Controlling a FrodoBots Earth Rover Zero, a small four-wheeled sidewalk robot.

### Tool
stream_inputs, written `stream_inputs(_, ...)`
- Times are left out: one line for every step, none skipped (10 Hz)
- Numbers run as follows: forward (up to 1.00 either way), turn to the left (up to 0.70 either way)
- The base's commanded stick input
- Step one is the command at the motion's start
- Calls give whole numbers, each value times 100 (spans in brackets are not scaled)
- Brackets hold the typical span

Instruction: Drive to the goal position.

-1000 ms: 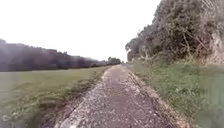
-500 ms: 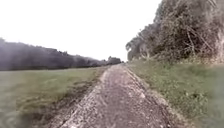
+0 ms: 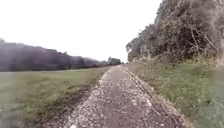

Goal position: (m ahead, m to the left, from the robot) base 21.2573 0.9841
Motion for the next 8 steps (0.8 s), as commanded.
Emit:
stream_inputs(70,0)
stream_inputs(70,0)
stream_inputs(70,0)
stream_inputs(70,0)
stream_inputs(70,0)
stream_inputs(70,0)
stream_inputs(70,0)
stream_inputs(70,0)
